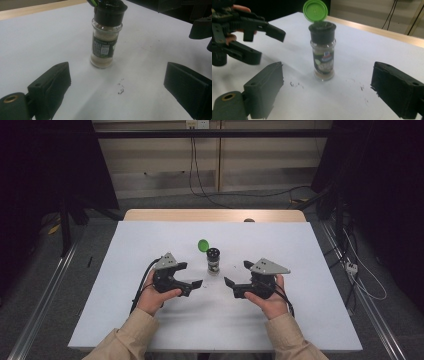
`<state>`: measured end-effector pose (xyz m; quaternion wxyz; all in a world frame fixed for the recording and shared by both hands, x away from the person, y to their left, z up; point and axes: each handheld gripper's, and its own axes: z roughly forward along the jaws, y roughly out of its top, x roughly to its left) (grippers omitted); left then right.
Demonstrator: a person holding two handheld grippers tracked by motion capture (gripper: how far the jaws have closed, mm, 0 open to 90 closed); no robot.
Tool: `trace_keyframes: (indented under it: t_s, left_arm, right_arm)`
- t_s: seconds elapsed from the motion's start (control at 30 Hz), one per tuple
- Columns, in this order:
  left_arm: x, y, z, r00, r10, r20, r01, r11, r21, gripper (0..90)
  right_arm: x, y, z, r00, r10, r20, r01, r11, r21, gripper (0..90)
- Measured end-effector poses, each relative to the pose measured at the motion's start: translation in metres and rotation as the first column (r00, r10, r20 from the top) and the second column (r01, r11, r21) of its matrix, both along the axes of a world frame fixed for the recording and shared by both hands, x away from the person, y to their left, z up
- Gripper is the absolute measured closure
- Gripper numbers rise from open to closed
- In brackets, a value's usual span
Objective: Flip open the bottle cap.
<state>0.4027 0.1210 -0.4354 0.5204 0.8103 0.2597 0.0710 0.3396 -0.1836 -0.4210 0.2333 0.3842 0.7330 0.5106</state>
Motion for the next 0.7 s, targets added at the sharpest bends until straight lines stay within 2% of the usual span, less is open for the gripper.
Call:
trace_keyframes:
  t_s: [0.17, 0.23, 0.5, 0.63, 0.7]
  left_arm:
    - [-0.003, 0.013, -0.001, 0.9999, 0.012, -0.001, -0.012, 0.9999, 0.000, 5.8]
    - [-0.004, 0.017, -0.001, 0.9996, 0.023, -0.015, -0.023, 0.9997, -0.010, 5.3]
    - [-0.011, 0.038, -0.001, 0.9995, 0.030, 0.009, -0.030, 0.9995, 0.008, 5.3]
    - [-0.015, 0.049, -0.002, 0.9991, 0.042, 0.007, -0.042, 0.9991, 0.011, 5.3]
    - [-0.016, 0.055, -0.003, 0.9991, 0.038, 0.019, -0.039, 0.9990, 0.021, 5.3]
  right_arm:
    - [-0.007, -0.008, -0.006, 1.0000, -0.008, -0.003, 0.008, 1.000, -0.002, 9.6]
    - [-0.011, -0.011, -0.008, 0.9999, -0.011, -0.007, 0.011, 1.000, 0.001, 9.5]
    - [-0.022, -0.023, -0.014, 0.9997, -0.025, 0.002, 0.025, 1.000, -0.006, 8.6]
    - [-0.027, -0.028, -0.017, 0.9995, -0.031, -0.006, 0.031, 0.999, -0.006, 8.5]
    - [-0.028, -0.030, -0.019, 0.9993, -0.037, -0.009, 0.037, 0.999, -0.005, 8.5]
